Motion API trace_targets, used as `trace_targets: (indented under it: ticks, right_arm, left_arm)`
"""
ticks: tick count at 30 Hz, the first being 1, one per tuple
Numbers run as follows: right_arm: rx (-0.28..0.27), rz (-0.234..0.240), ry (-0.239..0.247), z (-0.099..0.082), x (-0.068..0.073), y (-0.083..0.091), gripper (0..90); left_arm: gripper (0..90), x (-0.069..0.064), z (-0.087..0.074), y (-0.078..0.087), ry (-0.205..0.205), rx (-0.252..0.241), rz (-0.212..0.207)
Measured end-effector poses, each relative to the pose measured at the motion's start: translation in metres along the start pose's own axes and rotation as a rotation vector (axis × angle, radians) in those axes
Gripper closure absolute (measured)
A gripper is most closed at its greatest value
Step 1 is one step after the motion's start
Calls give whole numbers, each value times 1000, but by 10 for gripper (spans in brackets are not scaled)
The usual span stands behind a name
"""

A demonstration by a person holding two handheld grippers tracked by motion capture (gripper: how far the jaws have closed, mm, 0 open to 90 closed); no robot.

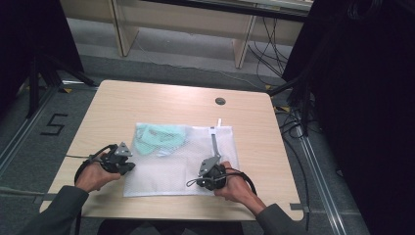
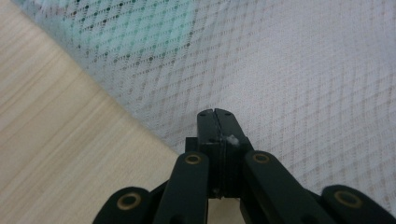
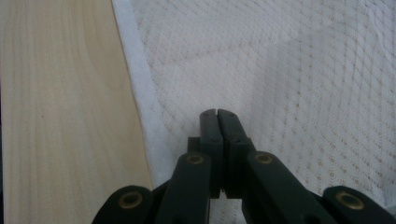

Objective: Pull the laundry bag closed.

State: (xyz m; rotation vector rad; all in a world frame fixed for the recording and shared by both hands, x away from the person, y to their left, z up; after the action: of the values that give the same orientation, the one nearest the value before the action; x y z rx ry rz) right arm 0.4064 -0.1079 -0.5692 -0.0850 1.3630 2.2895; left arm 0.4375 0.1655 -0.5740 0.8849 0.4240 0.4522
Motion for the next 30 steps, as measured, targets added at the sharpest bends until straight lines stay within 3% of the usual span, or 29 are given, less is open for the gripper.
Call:
trace_targets:
  ticks: [1, 3, 5, 6, 7, 8, 9, 10, 11, 12, 14, 16, 17, 22, 23, 25, 26, 27, 28, 29, 30]
  right_arm:
    - [-4, -5, 3, 1, 0, -1, 900]
    - [-7, -5, 1, 3, 1, -2, 900]
    - [-6, 0, 7, 5, 2, -2, 900]
    - [-5, 7, 8, 5, 3, -3, 900]
    - [-9, 3, 9, 7, 3, -3, 900]
    - [-9, 7, 10, 8, 4, -4, 900]
    - [-7, 16, -1, 9, 6, -4, 900]
    - [-4, 20, 5, 11, 7, -5, 900]
    - [-16, 14, 19, 13, 8, -6, 900]
    - [-12, 21, 12, 14, 9, -7, 900]
    - [-14, 18, 35, 18, 10, -8, 900]
    - [-14, 18, 38, 18, 11, -8, 900]
    - [-18, 14, 35, 19, 10, -9, 900]
    - [-14, 36, 14, 18, 11, -8, 900]
    - [-19, 31, 22, 18, 10, -8, 900]
    - [-24, 35, 15, 18, 9, -8, 899]
    - [-29, 36, -1, 18, 8, -7, 899]
    - [-45, 37, -18, 20, 6, -4, 899]
    - [-52, 35, -45, 21, 4, -2, 899]
    - [-66, 26, -44, 21, 0, 1, 898]
    - [-74, 21, -48, 21, -4, 4, 897]
  left_arm:
    - [894, 1, -2, 3, -17, 17, 3]
    - [894, 2, -2, 2, 7, -15, 1]
    - [894, 2, -5, 5, 10, 13, -16]
    - [894, 4, -6, 6, 1, 1, -1]
    - [894, 4, -6, 5, 19, -11, 2]
    - [894, 7, -9, 9, -4, 18, 12]
    - [894, 6, -9, 7, 24, -6, 14]
    - [894, 9, -11, 11, -2, 25, 19]
    - [894, 9, -11, 10, 16, 16, 18]
    - [894, 11, -12, 12, -1, 29, 28]
    - [894, 11, -12, 10, 30, 0, 40]
    - [894, 10, -12, 11, 19, 12, 38]
    - [894, 11, -14, 14, -6, 47, 32]
    - [894, 9, -12, 10, 16, 14, 50]
    - [894, 10, -13, 13, -9, 44, 47]
    - [894, 10, -13, 12, 4, 36, 39]
    - [892, 9, -11, 10, 19, 13, 40]
    - [884, 10, -13, 12, 4, 37, 34]
    - [880, 9, -11, 12, 11, 25, 33]
    - [879, 9, -10, 12, 22, 6, 38]
    - [879, 8, -9, 14, -1, 24, 31]
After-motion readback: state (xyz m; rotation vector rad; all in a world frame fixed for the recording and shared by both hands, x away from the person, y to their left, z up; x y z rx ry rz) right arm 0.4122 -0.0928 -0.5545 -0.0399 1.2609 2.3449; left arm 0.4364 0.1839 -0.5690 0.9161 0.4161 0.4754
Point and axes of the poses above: each handheld gripper's, and its own axes: y roughly backward along the jaws, z roughly out of its top, x roughly to its left, the point moved 9 cm from there along -y, roughly forward along the jaws, and after that the axes turned 15 degrees about -z, right-handed, at the moved point
